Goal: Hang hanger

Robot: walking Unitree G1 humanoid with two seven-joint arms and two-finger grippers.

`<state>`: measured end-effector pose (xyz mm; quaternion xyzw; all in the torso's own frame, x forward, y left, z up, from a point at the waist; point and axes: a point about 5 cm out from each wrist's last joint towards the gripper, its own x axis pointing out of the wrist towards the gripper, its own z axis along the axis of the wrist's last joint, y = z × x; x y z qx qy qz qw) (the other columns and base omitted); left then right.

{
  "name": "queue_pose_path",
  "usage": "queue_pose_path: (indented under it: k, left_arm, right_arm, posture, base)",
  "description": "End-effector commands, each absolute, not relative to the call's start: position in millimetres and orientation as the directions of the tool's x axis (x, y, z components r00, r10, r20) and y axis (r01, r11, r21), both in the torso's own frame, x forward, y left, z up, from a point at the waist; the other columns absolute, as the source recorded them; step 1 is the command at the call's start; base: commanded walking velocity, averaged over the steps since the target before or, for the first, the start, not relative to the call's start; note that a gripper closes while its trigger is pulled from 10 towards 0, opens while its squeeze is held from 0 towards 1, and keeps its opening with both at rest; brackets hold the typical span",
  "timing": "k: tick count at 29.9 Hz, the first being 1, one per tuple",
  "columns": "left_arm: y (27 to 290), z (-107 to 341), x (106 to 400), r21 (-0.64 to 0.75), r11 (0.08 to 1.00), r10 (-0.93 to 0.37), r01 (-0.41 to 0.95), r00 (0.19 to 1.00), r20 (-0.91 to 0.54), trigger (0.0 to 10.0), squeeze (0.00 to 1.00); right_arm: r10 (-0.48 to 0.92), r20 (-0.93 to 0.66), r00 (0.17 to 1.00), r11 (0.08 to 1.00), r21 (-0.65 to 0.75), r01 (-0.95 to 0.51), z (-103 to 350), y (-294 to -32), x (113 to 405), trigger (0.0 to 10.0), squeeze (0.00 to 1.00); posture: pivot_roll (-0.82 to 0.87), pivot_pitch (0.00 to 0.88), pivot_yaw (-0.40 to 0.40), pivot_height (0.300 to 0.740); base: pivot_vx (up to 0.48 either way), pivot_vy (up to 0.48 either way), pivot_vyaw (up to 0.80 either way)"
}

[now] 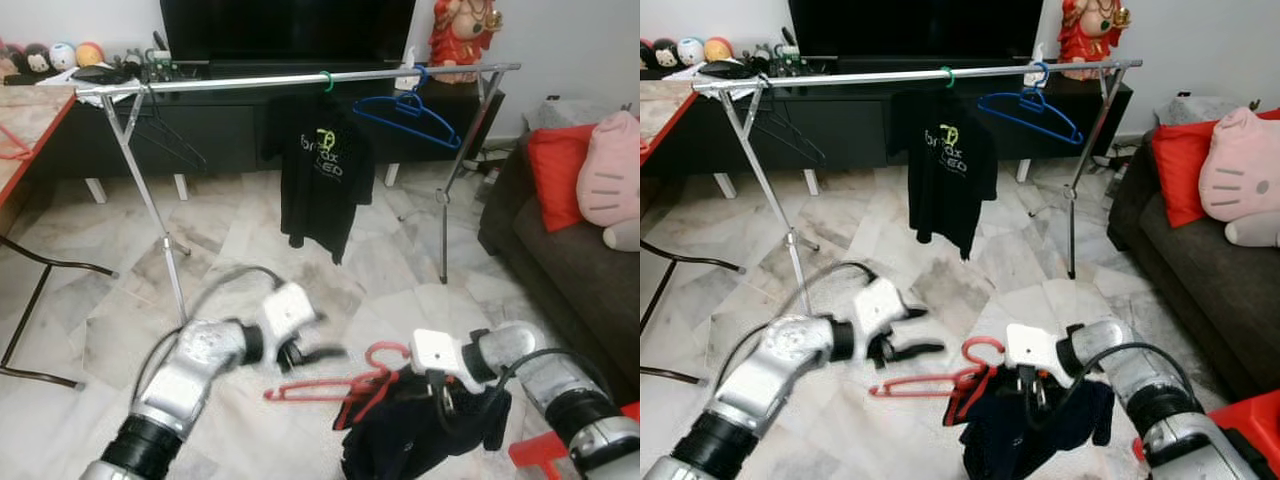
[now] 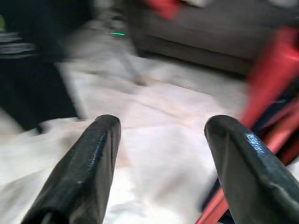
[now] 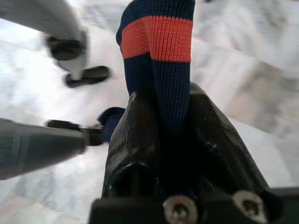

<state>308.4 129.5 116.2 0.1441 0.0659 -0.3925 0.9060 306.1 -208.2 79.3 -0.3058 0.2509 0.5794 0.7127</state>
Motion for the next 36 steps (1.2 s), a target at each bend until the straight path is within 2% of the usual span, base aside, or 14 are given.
queue_pose_path:
  k: [1,6,7,8,9,10,11,20,24,26,29,36]
  left_arm:
    - [139.0,119.1,313.3,0.213,0.727,-0.627,0.653,0.757,-0.183,10.0,1.00]
    - [154.7,119.5,317.2,0.188,0.838,-0.501,0.513,0.859,-0.109,10.0,1.00]
    - [165.7,116.9,319.5,0.166,0.900,-0.395,0.404,0.915,-0.083,10.0,1.00]
    - [168.1,116.1,319.9,0.163,0.911,-0.371,0.379,0.925,-0.080,10.0,1.00]
    - [169.7,113.8,319.0,0.151,0.918,-0.359,0.368,0.930,-0.084,10.0,0.73]
    - [169.9,112.1,318.4,0.144,0.920,-0.357,0.366,0.930,-0.086,10.0,0.73]
    - [169.7,108.5,316.9,0.136,0.920,-0.357,0.368,0.929,-0.097,10.0,0.00]
    - [164.9,77.7,301.8,0.053,0.944,-0.314,0.326,0.934,-0.169,10.0,0.00]
    - [147.6,67.5,294.4,0.042,0.892,-0.431,0.449,0.876,-0.219,10.0,0.00]
    - [134.8,65.5,293.0,0.019,0.862,-0.491,0.507,0.843,-0.218,10.0,0.00]
    - [114.9,64.1,292.8,-0.007,0.820,-0.562,0.572,0.803,-0.198,10.0,0.00]
    - [88.8,62.0,291.3,-0.019,0.753,-0.650,0.658,0.738,-0.179,10.0,0.00]
  right_arm:
    - [0.672,-0.684,0.284,0.191,-0.211,-0.959,95.2,-215.0,316.6,0.0,0.00]
    - [0.669,-0.663,0.338,0.226,-0.251,-0.941,104.5,-221.4,321.8,0.0,0.00]
    - [0.675,-0.643,0.362,0.239,-0.273,-0.932,111.4,-223.9,324.6,0.0,0.00]
    - [0.677,-0.639,0.366,0.242,-0.277,-0.930,112.9,-224.4,325.2,0.0,0.00]
    - [0.680,-0.629,0.378,0.248,-0.288,-0.925,116.8,-225.2,326.8,0.0,0.00]
    - [0.681,-0.623,0.386,0.251,-0.296,-0.921,119.2,-225.7,327.9,0.0,0.00]
    - [0.684,-0.613,0.396,0.255,-0.308,-0.917,123.1,-226.2,329.5,0.0,0.00]
    - [0.695,-0.553,0.459,0.237,-0.426,-0.873,162.2,-224.4,344.9,0.0,0.00]
    - [0.733,-0.526,0.430,0.205,-0.432,-0.878,174.1,-218.2,346.3,0.0,0.00]
    - [0.761,-0.519,0.390,0.170,-0.421,-0.891,180.2,-214.8,344.5,0.0,0.00]
    - [0.761,-0.525,0.381,0.140,-0.441,-0.887,189.4,-216.6,344.1,0.0,0.00]
    - [0.776,-0.517,0.360,0.119,-0.440,-0.890,206.0,-224.5,340.4,0.0,0.00]
  posture:
    - [0.03,0.000,-0.082,0.740]
    - [0.02,0.000,-0.079,0.740]
    - [0.02,0.000,-0.079,0.740]
    - [0.02,0.000,-0.079,0.740]
    - [0.02,0.000,-0.078,0.740]
    - [0.02,0.000,-0.078,0.740]
    - [0.02,0.000,-0.078,0.740]
    - [0.01,0.000,-0.077,0.740]
    - [0.01,0.000,-0.079,0.740]
    - [0.01,0.000,-0.080,0.740]
    - [0.00,0.000,-0.078,0.740]
    - [-0.02,0.000,-0.074,0.740]
  base:
    - [0.000,0.000,0.00]
    - [0.000,0.000,0.00]
    - [0.000,0.000,0.00]
    - [0.000,0.000,0.00]
    - [0.000,0.000,0.00]
    - [0.000,0.000,0.00]
    - [0.000,0.000,0.00]
    - [0.000,0.000,0.00]
    - [0.000,0.000,0.00]
    - [0.000,0.000,0.00]
    - [0.000,0.000,0.00]
    - [0.000,0.000,0.00]
